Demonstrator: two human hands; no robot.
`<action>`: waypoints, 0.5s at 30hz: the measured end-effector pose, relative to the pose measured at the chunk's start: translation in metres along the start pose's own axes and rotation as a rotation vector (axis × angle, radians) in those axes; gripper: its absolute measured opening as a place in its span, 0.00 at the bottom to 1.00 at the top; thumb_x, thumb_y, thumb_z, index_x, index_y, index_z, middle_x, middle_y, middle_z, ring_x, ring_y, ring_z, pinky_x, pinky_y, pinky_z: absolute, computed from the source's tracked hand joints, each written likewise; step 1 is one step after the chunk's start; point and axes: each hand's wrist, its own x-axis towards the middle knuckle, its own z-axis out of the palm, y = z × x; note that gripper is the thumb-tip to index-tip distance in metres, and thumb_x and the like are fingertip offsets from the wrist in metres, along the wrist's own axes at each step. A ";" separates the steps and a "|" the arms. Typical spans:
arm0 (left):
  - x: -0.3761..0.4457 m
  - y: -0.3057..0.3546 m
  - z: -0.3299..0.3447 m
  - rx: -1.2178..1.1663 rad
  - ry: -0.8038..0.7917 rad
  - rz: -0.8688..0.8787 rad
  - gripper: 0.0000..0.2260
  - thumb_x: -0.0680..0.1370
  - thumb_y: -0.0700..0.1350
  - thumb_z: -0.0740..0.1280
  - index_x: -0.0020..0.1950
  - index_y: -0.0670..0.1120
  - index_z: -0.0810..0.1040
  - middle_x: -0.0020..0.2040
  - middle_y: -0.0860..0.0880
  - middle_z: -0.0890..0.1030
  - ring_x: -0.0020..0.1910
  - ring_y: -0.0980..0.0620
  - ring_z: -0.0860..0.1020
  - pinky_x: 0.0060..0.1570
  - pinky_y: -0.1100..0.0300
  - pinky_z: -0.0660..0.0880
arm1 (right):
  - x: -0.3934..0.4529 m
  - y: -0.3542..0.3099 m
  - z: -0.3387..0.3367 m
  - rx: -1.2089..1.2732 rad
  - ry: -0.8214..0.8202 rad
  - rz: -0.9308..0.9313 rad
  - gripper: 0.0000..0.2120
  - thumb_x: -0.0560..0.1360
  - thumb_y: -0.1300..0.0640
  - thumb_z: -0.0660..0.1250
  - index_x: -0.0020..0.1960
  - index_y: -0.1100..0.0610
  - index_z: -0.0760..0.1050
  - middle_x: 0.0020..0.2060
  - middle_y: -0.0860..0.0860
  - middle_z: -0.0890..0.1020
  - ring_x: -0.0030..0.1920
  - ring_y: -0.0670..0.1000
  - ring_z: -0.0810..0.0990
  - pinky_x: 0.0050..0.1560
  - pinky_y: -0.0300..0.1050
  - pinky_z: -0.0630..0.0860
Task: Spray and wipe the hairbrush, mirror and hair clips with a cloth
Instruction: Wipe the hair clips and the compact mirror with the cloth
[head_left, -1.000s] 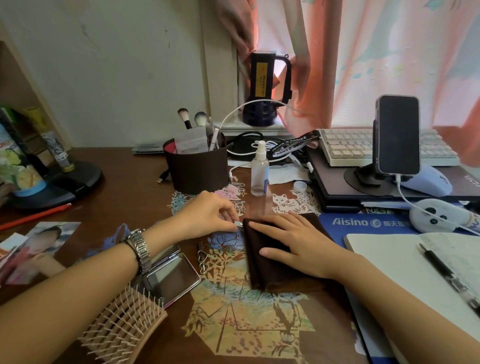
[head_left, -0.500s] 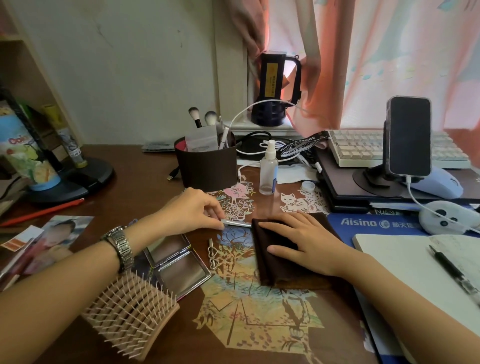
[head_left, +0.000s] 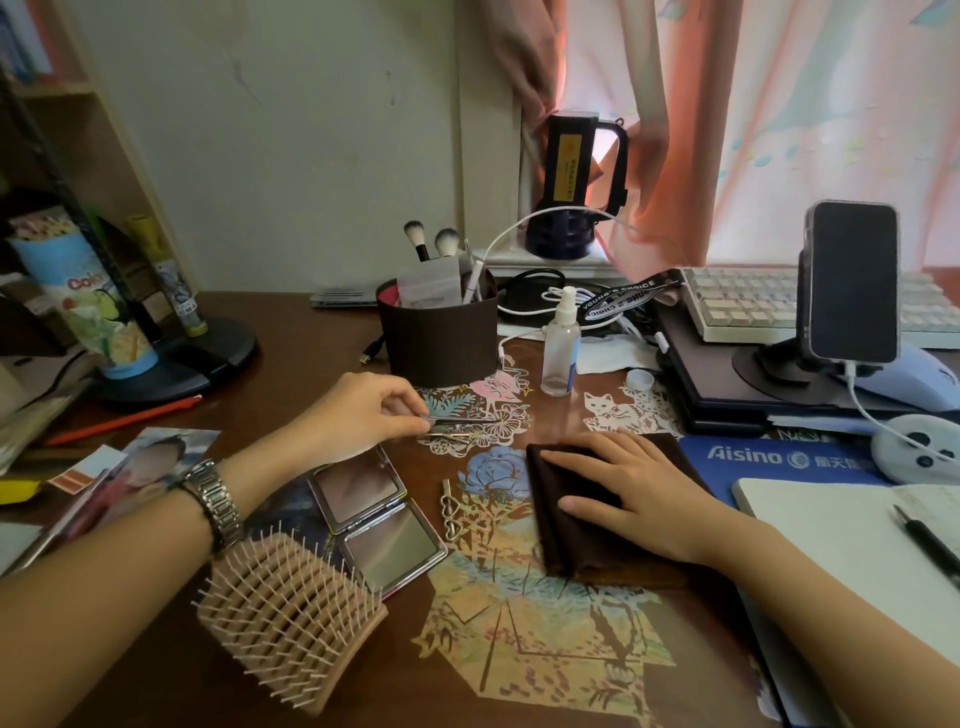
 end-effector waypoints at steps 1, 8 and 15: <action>0.001 0.000 0.000 -0.011 0.009 -0.015 0.07 0.73 0.49 0.72 0.48 0.49 0.81 0.43 0.52 0.83 0.41 0.56 0.82 0.40 0.63 0.79 | 0.000 0.000 0.000 -0.001 -0.001 0.000 0.29 0.74 0.31 0.46 0.74 0.36 0.53 0.73 0.40 0.58 0.73 0.45 0.54 0.75 0.48 0.48; 0.016 -0.006 0.000 -0.113 0.000 -0.162 0.06 0.74 0.47 0.71 0.50 0.49 0.78 0.45 0.50 0.84 0.46 0.53 0.82 0.46 0.56 0.80 | 0.000 -0.001 0.000 0.008 0.012 0.004 0.29 0.74 0.31 0.46 0.74 0.36 0.53 0.73 0.40 0.59 0.73 0.45 0.55 0.75 0.47 0.47; 0.024 -0.006 0.005 -0.090 0.023 -0.245 0.02 0.75 0.47 0.70 0.46 0.51 0.79 0.48 0.51 0.81 0.51 0.51 0.79 0.53 0.53 0.77 | -0.002 -0.005 -0.004 -0.002 -0.011 0.014 0.28 0.75 0.32 0.47 0.74 0.35 0.52 0.74 0.39 0.56 0.73 0.43 0.51 0.73 0.43 0.42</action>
